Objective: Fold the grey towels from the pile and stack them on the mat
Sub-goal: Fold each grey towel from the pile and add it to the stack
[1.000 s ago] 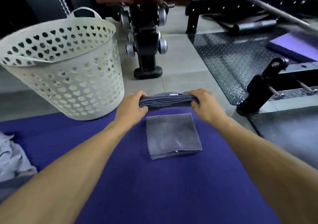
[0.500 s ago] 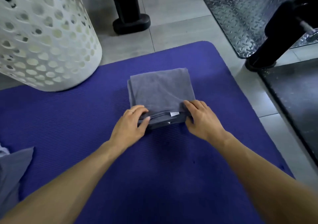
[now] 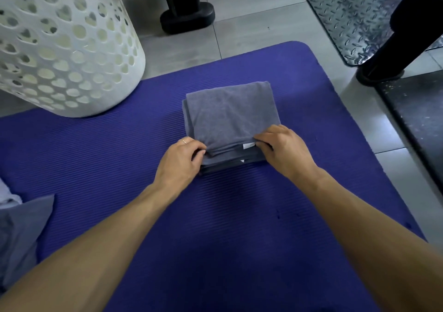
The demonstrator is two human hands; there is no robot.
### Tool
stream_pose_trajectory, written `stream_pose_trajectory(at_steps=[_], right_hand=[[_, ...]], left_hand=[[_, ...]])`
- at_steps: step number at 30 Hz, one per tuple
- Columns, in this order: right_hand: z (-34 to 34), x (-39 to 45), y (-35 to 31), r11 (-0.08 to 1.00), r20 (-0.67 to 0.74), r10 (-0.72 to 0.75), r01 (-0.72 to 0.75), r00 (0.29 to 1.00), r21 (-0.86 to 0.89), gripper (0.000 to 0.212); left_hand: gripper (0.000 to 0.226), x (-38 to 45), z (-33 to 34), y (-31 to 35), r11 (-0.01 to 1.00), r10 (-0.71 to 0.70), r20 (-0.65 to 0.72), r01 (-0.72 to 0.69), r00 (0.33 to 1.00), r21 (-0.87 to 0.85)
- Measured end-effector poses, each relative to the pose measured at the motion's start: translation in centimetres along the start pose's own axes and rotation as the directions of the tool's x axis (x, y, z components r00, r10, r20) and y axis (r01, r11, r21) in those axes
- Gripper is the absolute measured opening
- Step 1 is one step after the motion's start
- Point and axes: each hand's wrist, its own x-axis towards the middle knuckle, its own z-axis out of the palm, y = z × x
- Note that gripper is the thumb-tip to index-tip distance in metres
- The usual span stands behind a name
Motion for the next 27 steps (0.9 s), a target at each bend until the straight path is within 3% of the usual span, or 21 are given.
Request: stream_pose_trajectory(at_steps=[5,8,15,18,22,27], right_hand=[[-0.8,-0.4,0.3,0.999,0.005,-0.003,0.003,1.000,0.050,0.011],[-1.0,-0.3,0.0,0.998,0.022,0.007,-0.009,1.000,0.062,0.012],[-1.7,0.1,0.0,0.984,0.031,0.053,-0.057,0.998,0.168,0.011],[-1.5,0.1,0.4,0.990,0.068,0.059,-0.067,0.996,0.124,0.012],[-1.2,-0.4,0.5,0.990,0.128,0.091,-0.103,0.988,0.093,0.023],[-1.1,-1.1,0.8,0.997,0.099,0.056,-0.061,0.993,0.045,0.021]], left_hand=[[0.015,-0.4,-0.2,0.0,1.000,0.014,0.015,-0.015,1.000,0.020],[0.029,-0.3,0.4,0.1,1.000,0.006,0.061,-0.007,0.998,0.017],[0.019,-0.3,0.4,0.0,0.999,0.034,-0.047,-0.033,0.998,0.024],[0.019,-1.1,-0.1,-0.5,0.990,0.114,-0.074,-0.107,0.991,0.092],[0.019,-1.5,-0.5,-1.1,0.971,0.139,0.015,-0.140,0.990,0.192],[0.018,-0.6,-0.6,0.0,0.986,0.107,0.017,-0.109,0.994,0.129]])
